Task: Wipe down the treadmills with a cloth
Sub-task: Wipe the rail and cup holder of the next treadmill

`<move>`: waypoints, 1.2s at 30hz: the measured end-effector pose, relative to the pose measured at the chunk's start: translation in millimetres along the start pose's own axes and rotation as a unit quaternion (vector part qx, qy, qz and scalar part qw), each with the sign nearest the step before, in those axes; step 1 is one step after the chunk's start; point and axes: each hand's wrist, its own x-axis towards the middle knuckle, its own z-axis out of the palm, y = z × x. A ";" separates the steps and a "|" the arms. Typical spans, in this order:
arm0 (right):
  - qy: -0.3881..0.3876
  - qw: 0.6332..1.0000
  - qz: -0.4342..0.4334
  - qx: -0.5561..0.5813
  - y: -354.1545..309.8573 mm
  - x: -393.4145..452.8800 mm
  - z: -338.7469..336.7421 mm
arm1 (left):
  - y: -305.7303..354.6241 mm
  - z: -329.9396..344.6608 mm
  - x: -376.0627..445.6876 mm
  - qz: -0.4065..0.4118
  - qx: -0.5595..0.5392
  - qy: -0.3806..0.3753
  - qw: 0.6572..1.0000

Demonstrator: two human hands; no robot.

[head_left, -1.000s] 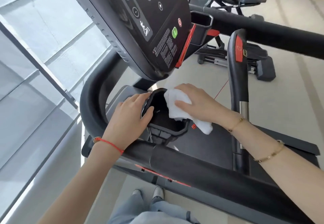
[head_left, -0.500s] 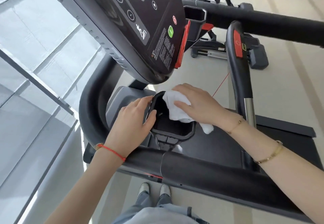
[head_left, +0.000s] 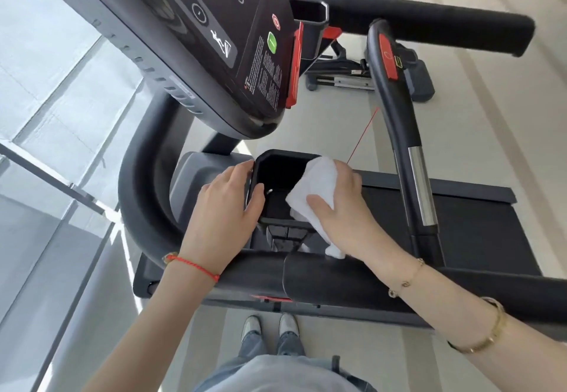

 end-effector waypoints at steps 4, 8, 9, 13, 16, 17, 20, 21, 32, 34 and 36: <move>-0.035 0.997 -0.025 -0.065 -14.0 36.9 -19.2 | 0.0 0.4 -0.3 0.002 -0.001 -0.002 1.000; -0.045 0.998 -0.037 -0.035 -5.0 23.2 -16.7 | 0.2 -0.8 -1.1 0.003 0.003 -0.002 1.000; -0.039 0.999 -0.032 -0.015 -1.3 14.1 -12.8 | 0.1 -1.0 -1.1 0.004 0.003 -0.001 1.000; -0.025 0.999 -0.031 -0.027 2.0 18.0 -10.6 | 0.1 -0.9 -0.7 0.001 0.003 -0.002 1.000; -0.047 0.980 -0.127 -0.148 -8.8 53.7 -21.2 | 0.9 -1.2 -1.3 -0.002 0.008 0.007 1.000; -0.074 0.968 -0.167 -0.172 -13.4 64.7 -24.2 | 1.7 -1.5 -1.7 -0.001 0.010 0.010 1.000; -0.152 0.937 -0.237 -0.208 -21.3 85.5 -29.9 | 3.4 -1.7 -1.2 -0.002 0.016 0.012 1.000; -0.159 0.931 -0.246 -0.216 -22.6 87.9 -30.0 | 3.2 -1.8 -0.9 -0.003 0.016 0.012 1.000; -0.122 0.935 -0.259 -0.209 -5.7 75.9 -30.6 | 3.6 -1.2 -1.1 -0.004 0.018 0.016 1.000; -0.126 0.939 -0.250 -0.199 -2.5 74.6 -34.5 | 2.9 -1.0 -1.0 -0.004 0.020 0.017 1.000; -0.146 0.924 -0.270 -0.227 -15.6 83.4 -26.7 | 3.1 -0.9 -0.5 -0.002 0.018 0.015 1.000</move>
